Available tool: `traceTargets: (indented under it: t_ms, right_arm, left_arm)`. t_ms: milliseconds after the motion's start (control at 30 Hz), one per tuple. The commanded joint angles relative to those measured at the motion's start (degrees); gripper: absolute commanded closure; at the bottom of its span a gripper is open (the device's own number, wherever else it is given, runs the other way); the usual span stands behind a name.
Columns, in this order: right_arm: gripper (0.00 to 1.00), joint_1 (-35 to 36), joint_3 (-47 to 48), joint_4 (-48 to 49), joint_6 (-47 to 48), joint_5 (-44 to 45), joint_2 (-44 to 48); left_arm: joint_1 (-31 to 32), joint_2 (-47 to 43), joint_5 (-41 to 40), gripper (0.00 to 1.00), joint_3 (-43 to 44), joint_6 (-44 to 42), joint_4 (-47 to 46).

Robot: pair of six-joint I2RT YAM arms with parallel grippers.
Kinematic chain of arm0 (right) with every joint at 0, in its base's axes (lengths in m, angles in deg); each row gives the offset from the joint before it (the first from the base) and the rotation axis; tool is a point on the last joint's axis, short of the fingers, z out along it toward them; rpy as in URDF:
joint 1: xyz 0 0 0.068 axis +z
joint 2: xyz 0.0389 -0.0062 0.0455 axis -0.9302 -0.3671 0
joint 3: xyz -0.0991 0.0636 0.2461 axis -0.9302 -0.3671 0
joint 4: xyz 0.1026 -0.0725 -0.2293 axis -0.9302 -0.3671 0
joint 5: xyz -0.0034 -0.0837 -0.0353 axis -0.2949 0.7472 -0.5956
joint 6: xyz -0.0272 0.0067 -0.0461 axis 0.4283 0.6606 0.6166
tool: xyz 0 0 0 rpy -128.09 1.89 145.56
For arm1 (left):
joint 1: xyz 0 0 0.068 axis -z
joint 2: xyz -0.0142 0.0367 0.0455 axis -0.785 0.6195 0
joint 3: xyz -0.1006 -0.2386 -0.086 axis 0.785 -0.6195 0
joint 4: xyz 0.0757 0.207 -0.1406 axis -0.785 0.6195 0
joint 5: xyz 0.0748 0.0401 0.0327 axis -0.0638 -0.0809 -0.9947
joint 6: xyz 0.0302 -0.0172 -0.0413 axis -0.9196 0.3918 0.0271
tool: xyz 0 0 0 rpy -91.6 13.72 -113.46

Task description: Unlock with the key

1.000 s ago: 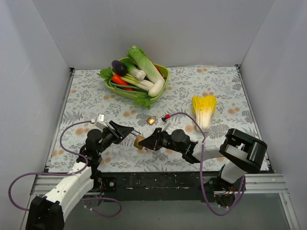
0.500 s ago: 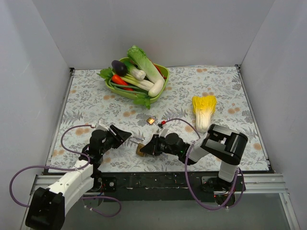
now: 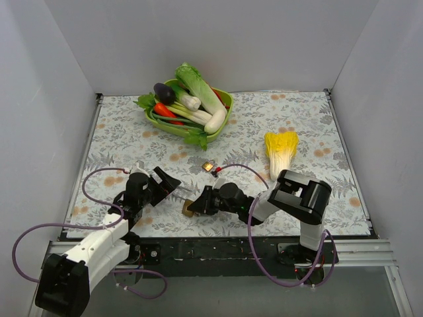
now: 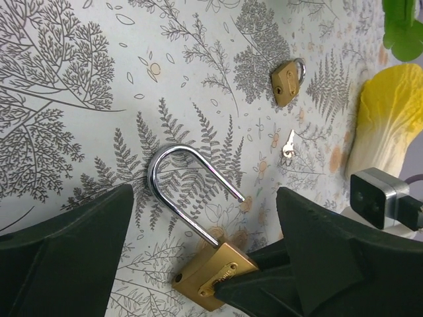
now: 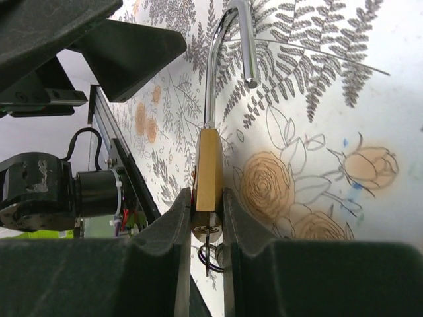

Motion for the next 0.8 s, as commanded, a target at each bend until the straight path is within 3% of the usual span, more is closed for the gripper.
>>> traceTargets:
  t_ms: [0,33,200,233,333,600,767]
  right_arm:
    - [0.89,0.5,5.0,-1.2,0.2,0.9,-1.1]
    - [0.81,0.5,5.5,-1.7,0.3,1.0,-1.4]
    - [0.62,0.9,6.9,-4.9,1.2,2.4,-1.1]
    - [0.51,1.1,6.8,-5.0,1.7,2.5,-0.9]
    - [0.35,1.4,6.8,-6.5,2.6,2.9,0.4]
    - [0.34,2.8,7.4,-12.5,9.1,8.9,6.2]
    - [0.32,4.4,10.6,-22.2,14.2,13.6,9.5]
  left_arm:
    - [0.0,0.7,-4.2,0.09,4.1,-4.7,5.9]
    - [0.0,1.4,-4.6,0.08,4.6,-5.6,6.6]
    - [0.0,3.7,-7.4,0.03,7.8,-5.5,10.8]
    - [0.0,4.1,-7.7,0.03,8.1,-5.0,11.3]
    - [0.0,6.2,-7.8,0.02,9.7,-4.4,13.6]
    - [0.0,7.5,-7.8,0.04,12.0,-3.1,18.5]
    - [0.0,8.3,-7.3,0.1,12.2,-2.3,19.6]
